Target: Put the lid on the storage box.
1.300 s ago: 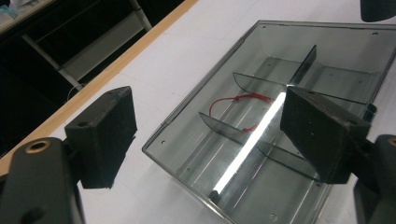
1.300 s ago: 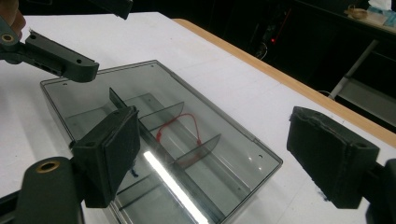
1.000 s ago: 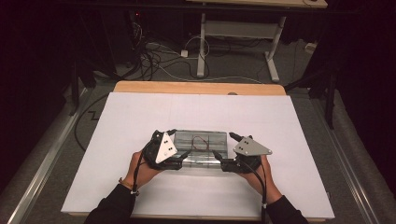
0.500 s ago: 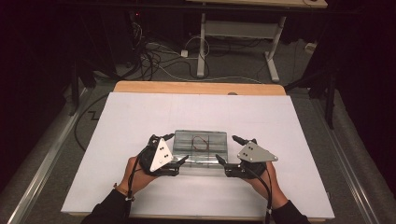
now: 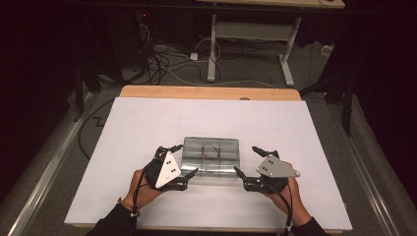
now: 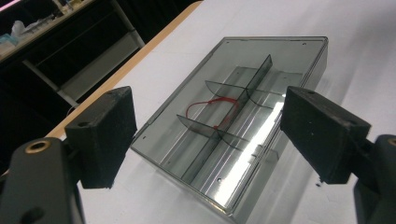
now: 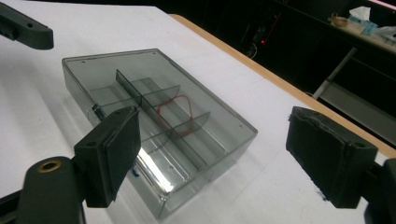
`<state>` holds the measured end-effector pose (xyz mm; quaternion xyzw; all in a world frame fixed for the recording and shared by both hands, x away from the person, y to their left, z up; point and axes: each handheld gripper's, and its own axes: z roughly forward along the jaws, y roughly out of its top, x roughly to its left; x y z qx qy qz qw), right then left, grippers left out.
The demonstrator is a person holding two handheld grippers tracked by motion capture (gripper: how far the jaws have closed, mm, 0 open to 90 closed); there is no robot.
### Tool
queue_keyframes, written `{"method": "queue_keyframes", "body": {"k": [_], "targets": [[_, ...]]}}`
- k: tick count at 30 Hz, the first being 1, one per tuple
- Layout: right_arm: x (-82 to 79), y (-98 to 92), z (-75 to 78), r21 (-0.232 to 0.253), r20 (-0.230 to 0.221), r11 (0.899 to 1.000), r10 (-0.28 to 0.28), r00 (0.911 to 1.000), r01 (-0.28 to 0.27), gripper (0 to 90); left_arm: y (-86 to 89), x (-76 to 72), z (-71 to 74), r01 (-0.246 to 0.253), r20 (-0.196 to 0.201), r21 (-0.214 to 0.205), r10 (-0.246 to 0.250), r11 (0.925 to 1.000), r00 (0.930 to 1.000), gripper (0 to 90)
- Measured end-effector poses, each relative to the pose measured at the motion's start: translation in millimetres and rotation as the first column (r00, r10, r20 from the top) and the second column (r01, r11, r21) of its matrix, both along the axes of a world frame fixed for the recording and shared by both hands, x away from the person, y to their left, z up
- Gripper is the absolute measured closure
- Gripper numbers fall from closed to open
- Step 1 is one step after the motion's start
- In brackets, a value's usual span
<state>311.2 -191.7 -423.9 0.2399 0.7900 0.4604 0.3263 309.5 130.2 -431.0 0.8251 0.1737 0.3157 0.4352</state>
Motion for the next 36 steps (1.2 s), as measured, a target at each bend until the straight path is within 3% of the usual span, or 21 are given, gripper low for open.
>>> {"method": "queue_keyframes", "body": {"k": [15, 30, 36], "targets": [[-10.8, -24.8, -2.9, 0.011, 0.003, 0.999, -0.041, 0.9992, 0.041, 18.6, 16.5, -9.4, -5.2, -0.012, 0.011, 0.013, 0.012, 0.9998, 0.9999, 17.8], [-15.9, -45.6, -10.9, 0.003, 0.004, 0.995, -0.097, 0.9953, 0.096, 18.7, 39.6, -19.2, -18.5, -0.041, -0.032, 0.040, 0.042, 0.9984, 0.9986, 17.7], [-17.4, -51.6, -15.2, -0.006, 0.005, 0.993, -0.118, 0.9930, 0.118, 18.7, 50.3, -21.9, -20.8, -0.053, -0.044, 0.030, 0.054, 0.9982, 0.9976, 17.8]]}}
